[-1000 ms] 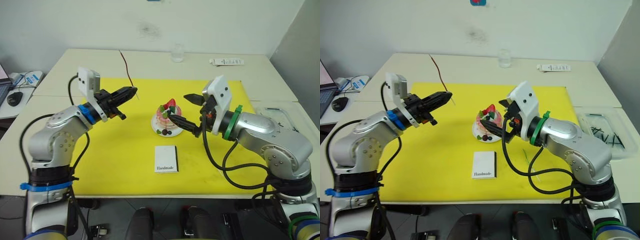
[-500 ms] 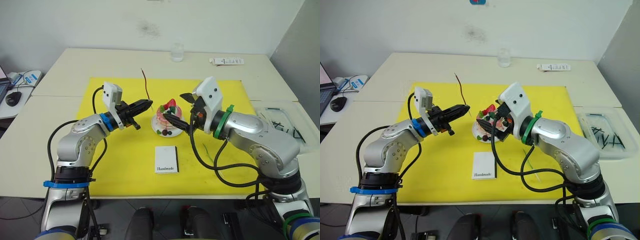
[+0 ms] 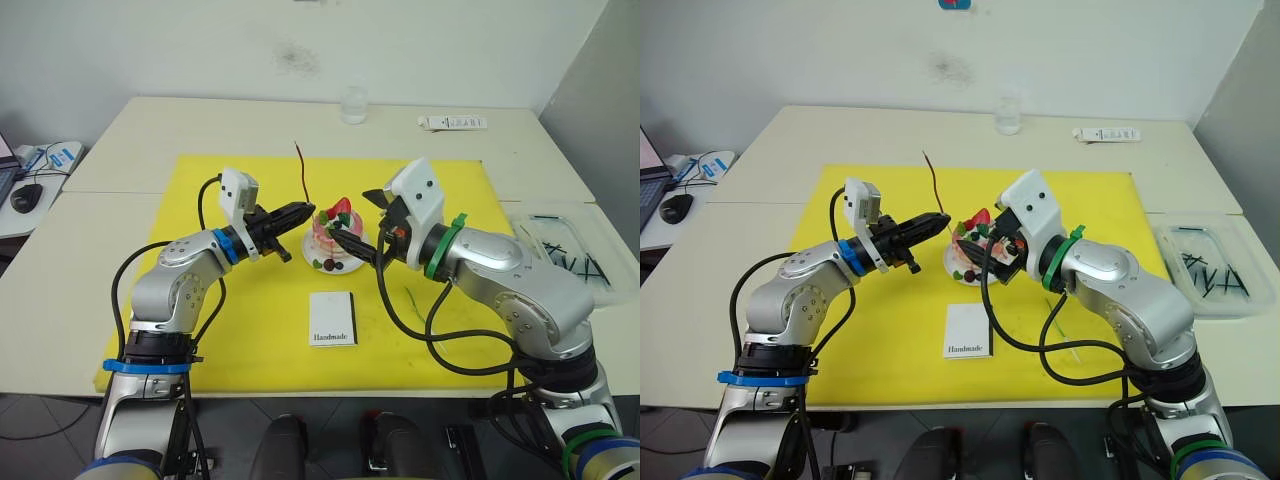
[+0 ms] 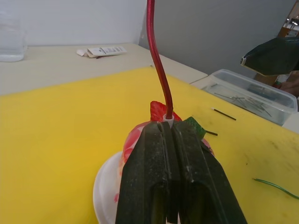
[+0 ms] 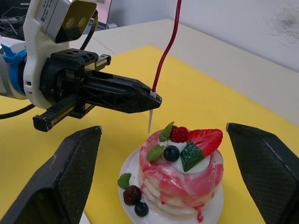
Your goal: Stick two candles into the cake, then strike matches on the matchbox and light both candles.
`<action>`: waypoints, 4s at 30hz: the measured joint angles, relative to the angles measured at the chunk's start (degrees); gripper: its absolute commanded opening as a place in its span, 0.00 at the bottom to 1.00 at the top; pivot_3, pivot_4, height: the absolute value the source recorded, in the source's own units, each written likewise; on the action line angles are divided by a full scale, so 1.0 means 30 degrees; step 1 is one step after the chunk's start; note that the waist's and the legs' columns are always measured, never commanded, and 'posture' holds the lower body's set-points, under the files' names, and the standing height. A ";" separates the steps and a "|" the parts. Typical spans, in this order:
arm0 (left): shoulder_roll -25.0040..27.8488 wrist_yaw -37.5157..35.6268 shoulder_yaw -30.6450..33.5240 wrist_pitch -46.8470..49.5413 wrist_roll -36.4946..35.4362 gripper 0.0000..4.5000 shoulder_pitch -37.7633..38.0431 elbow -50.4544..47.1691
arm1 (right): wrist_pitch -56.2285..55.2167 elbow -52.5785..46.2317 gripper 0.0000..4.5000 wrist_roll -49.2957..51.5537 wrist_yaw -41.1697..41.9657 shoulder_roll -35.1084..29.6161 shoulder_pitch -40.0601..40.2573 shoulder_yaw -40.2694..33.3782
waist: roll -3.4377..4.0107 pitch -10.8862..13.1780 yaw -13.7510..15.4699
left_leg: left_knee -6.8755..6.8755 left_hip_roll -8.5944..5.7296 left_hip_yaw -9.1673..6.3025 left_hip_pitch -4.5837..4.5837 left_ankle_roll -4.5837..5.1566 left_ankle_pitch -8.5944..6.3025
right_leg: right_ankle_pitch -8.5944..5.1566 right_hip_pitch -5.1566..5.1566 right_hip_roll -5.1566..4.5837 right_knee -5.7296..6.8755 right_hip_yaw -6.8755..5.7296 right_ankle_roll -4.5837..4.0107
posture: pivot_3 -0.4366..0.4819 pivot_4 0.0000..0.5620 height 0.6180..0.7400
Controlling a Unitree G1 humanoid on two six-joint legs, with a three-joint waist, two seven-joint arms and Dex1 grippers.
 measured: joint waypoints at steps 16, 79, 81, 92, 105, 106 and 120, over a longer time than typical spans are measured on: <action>-0.0368 -0.0469 -0.0170 -0.0542 0.0804 0.00 -0.0193 0.0989 | 0.0475 -0.0001 0.99 -0.0098 -0.0003 0.0072 0.0000 -0.0184 | 0.0000 0.0000 -0.0005 | 0.0029 -0.0002 -0.0001 0.0001 0.0000 0.0000 | 0.0001 0.0001 0.0003 0.0037 -0.0002 0.0000 | 0.48 0.27 1.00; -0.1386 -0.0793 -0.0901 -0.5991 0.4244 0.00 0.0821 0.2544 | 0.0691 -0.0008 0.99 -0.0872 0.0447 0.0462 -0.0087 -0.0298 | -0.0001 -0.0001 -0.0008 | 0.0076 0.0000 0.0003 0.0074 0.0001 0.0001 | -0.0001 0.0002 0.0006 0.0193 0.0017 -0.0001 | 0.48 0.27 1.00; -0.1408 -0.0758 -0.0901 -0.5997 0.4315 0.00 0.0821 0.2544 | 0.0690 -0.0008 0.99 -0.0881 0.0469 0.0463 -0.0094 -0.0298 | -0.0002 -0.0002 -0.0007 | 0.0076 0.0000 0.0003 0.0074 0.0001 0.0001 | -0.0001 0.0002 0.0005 0.0193 0.0019 -0.0001 | 0.48 0.27 1.00; -0.1352 -0.0638 -0.0873 -0.6027 0.4375 0.51 0.0848 0.2441 | 0.0661 0.0000 1.00 -0.0875 0.0611 0.0461 -0.0082 -0.0296 | -0.0001 -0.0001 -0.0008 | 0.0075 0.0001 0.0003 0.0075 0.0001 0.0001 | -0.0001 0.0002 0.0006 0.0194 0.0018 -0.0001 | 0.48 0.27 1.00; 0.0936 -0.1002 0.0250 -0.3951 0.3190 0.51 0.1917 -0.0602 | 0.0182 0.0069 1.00 -0.0861 0.1753 -0.1071 0.0647 -0.0821 | -0.0002 -0.0001 0.0003 | 0.0070 0.0012 0.0004 0.0076 0.0001 0.0000 | -0.0002 0.0009 -0.0019 0.0174 0.0023 -0.0001 | 0.48 0.27 1.00; 0.1342 -0.1310 0.0233 -0.3438 0.2870 0.51 0.2203 -0.1201 | -0.0093 0.0136 1.00 -0.0847 0.2181 -0.1707 0.0996 -0.1081 | -0.0002 -0.0001 0.0002 | 0.0070 0.0012 0.0008 0.0076 0.0001 0.0000 | -0.0003 0.0012 -0.0026 0.0166 0.0025 0.0000 | 0.48 0.27 1.00; 0.4066 -0.3826 -0.0487 -0.0415 0.0052 0.99 0.4560 -0.8085 | -0.2564 0.2468 1.00 -0.0866 0.5828 -0.7083 0.6376 -0.5527 | 0.0000 0.0000 0.0026 | 0.0059 -0.0009 0.0015 0.0109 0.0000 0.0000 | -0.0010 0.0034 -0.0035 0.0152 0.0029 -0.0009 | 0.48 0.27 1.00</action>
